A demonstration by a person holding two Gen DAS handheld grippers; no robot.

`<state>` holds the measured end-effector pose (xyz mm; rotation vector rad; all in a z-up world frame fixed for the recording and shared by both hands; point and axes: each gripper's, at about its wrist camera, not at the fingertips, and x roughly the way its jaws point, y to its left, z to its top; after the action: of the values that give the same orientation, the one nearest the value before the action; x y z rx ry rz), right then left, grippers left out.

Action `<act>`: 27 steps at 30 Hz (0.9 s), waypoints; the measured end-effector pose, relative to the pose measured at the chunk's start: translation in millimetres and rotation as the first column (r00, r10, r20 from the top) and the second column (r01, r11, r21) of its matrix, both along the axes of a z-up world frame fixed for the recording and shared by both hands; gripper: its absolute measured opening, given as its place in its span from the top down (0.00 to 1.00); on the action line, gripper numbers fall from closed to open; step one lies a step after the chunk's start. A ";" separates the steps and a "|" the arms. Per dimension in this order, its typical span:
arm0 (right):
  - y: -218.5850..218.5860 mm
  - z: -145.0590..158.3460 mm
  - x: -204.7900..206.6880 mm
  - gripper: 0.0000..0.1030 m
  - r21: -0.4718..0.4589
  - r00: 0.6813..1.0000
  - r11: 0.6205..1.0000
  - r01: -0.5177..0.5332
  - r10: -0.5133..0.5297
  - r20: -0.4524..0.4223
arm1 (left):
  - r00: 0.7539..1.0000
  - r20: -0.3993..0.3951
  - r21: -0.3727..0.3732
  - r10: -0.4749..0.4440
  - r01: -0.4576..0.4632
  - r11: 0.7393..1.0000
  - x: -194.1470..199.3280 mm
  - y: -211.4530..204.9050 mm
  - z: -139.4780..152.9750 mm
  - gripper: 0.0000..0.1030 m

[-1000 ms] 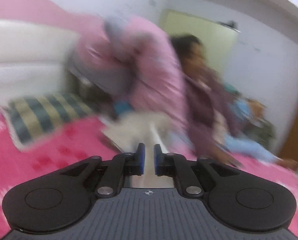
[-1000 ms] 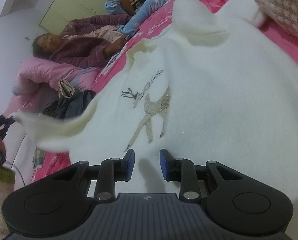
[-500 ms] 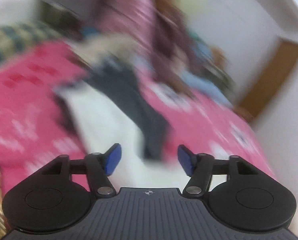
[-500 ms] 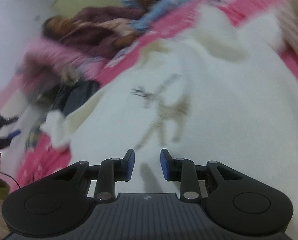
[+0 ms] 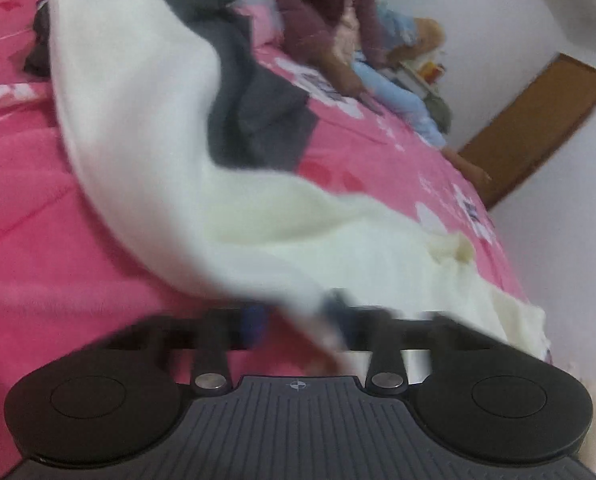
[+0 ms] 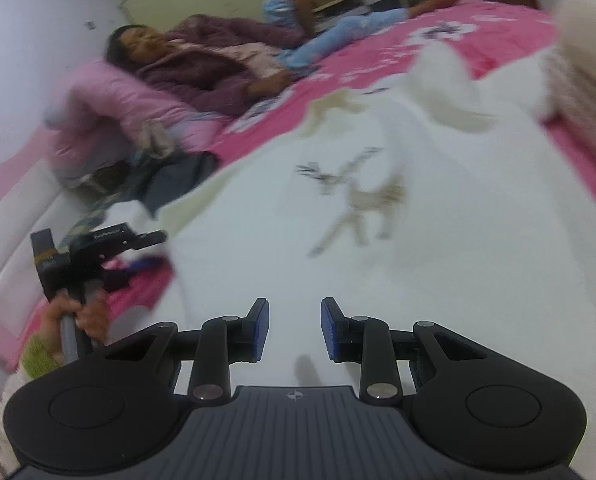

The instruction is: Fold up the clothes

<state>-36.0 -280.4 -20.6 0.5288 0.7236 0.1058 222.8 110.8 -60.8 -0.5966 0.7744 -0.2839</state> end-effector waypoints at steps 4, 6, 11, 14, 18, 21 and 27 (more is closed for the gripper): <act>-15.1 -4.1 -6.7 0.70 -0.016 0.997 0.998 0.062 -0.062 -0.043 | 0.999 0.042 -0.036 0.015 -0.013 0.999 15.3 22.0 21.0 0.93; -20.6 -6.6 -5.6 0.70 -0.007 0.994 0.996 0.086 -0.087 -0.059 | 0.999 0.049 0.004 0.005 -0.005 1.000 22.6 21.2 25.2 0.93; -24.1 -10.4 -1.0 0.70 -0.001 0.994 0.995 0.096 -0.096 -0.060 | 1.000 0.026 0.075 0.016 -0.018 0.997 41.1 23.4 2.3 0.92; -25.9 -14.9 -0.3 0.70 -0.016 0.993 0.995 0.095 -0.096 -0.069 | 1.000 0.015 0.106 0.008 -0.010 0.994 42.8 23.6 -12.5 0.88; -36.4 -19.2 -3.5 0.70 -0.006 0.989 0.992 0.126 -0.126 -0.077 | 0.999 0.007 0.182 -0.039 0.038 0.983 27.4 17.5 -5.7 0.81; -45.7 -16.9 -8.4 0.70 0.009 0.985 0.987 0.162 -0.161 -0.063 | 0.997 -0.064 0.204 -0.039 0.051 0.978 13.8 18.4 8.9 0.68; -66.8 -10.2 -13.2 0.68 -0.007 0.977 0.977 0.215 -0.215 -0.003 | 0.999 -0.021 0.333 0.027 -0.018 0.943 -41.6 18.2 37.0 0.51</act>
<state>-49.3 -347.2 -30.8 0.5978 0.6659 -0.0991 181.1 129.1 -23.7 -0.2892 0.8177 -0.1195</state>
